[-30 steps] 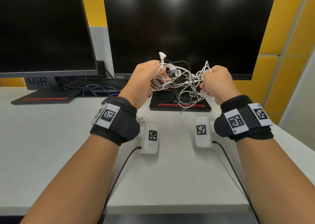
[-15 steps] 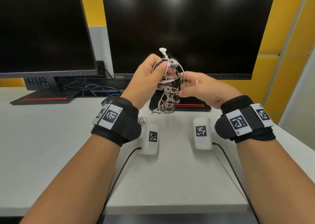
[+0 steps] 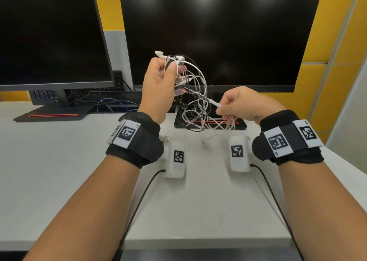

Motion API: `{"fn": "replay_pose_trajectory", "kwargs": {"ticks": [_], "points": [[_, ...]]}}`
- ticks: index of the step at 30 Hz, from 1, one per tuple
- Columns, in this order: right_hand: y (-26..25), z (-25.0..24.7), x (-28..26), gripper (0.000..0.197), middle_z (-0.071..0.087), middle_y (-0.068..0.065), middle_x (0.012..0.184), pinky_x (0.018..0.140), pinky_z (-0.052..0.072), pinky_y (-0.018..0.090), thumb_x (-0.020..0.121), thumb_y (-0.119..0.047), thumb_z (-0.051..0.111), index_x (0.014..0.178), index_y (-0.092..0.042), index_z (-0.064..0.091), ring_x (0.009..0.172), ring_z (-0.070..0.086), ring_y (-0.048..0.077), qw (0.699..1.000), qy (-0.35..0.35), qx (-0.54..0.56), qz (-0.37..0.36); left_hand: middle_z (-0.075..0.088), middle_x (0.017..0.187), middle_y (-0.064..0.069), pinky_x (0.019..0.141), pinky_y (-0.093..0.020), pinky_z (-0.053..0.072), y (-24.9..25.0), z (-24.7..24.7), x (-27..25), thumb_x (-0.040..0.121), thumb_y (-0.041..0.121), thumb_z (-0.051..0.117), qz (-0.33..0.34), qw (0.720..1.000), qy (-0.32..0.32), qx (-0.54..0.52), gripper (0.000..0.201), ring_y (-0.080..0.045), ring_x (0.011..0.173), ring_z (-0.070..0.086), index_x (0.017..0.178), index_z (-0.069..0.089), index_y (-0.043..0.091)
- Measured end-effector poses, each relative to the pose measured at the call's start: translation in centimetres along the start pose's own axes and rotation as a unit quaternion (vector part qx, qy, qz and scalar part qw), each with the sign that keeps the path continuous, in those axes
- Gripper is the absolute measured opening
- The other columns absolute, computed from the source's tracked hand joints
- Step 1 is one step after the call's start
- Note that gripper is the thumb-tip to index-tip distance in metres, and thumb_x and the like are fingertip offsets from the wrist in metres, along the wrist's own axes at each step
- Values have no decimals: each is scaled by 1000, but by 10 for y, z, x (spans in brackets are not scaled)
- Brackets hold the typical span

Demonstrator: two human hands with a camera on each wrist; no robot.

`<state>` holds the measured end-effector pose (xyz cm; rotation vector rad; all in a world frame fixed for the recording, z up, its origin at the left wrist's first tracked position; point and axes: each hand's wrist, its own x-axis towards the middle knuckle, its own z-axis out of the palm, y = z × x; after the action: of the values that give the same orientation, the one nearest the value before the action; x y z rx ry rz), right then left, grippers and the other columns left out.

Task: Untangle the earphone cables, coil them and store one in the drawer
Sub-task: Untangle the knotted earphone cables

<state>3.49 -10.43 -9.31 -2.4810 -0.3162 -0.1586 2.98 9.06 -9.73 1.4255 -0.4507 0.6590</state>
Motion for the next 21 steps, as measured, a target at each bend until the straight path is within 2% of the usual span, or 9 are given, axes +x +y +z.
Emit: {"fn": "replay_pose_trajectory", "kwargs": {"ticks": [2,4,6,10,13,16,19,21], "points": [[2,-1,1,12,73,6,78,73,56,32,92,-20,66,83,-13,66,68,65,14,998,40,-21,38,65,82,3,73,-39,57,-2,-2,1,100,10,48,-4,1000,27,1,7,-9,73,63,97,46,16],[2,-3,1,9,70,5,81,73,55,31,94,-17,64,86,-14,65,70,64,14,995,70,-21,62,63,72,8,69,-35,56,-4,-3,2,98,6,50,-19,999,38,6,17,-4,66,60,95,42,20],[1,-4,1,7,68,4,87,78,56,34,94,-12,61,94,-16,67,77,64,16,996,60,-17,65,65,79,3,66,-30,58,-4,-3,0,96,0,49,-39,999,8,11,23,-7,71,63,95,40,21],[-2,-4,-2,23,66,0,104,92,51,39,87,-10,61,106,-23,66,101,61,20,1000,-12,3,28,69,103,-10,65,-26,53,-3,6,-8,96,-7,43,-61,993,-105,-10,23,-11,78,67,95,41,16],[-8,-3,-5,37,61,-1,123,103,43,44,83,-9,61,116,-26,61,115,55,21,998,-17,57,-10,66,96,-8,64,-26,50,-3,10,-12,96,-6,44,-56,986,-154,10,21,-12,79,66,95,43,14],[-11,-1,-5,37,67,7,115,102,46,43,87,-4,60,120,-20,59,110,61,22,990,-23,134,-42,67,88,-7,57,-20,48,-3,9,-13,95,-4,49,-57,985,-162,22,16,-13,80,66,96,47,12],[-26,-3,-4,31,68,6,105,95,48,37,89,-2,60,117,-17,61,94,64,15,991,-34,128,-26,70,87,-12,51,-16,44,-3,8,-12,95,1,55,-57,985,-154,60,13,-12,75,66,95,52,13],[-36,-7,-5,32,65,5,105,106,41,39,96,-1,52,124,-13,58,99,64,16,991,-63,119,14,70,85,-12,52,-16,45,-4,7,-11,94,4,57,-61,984,-151,76,13,-13,72,64,93,57,16]]}}
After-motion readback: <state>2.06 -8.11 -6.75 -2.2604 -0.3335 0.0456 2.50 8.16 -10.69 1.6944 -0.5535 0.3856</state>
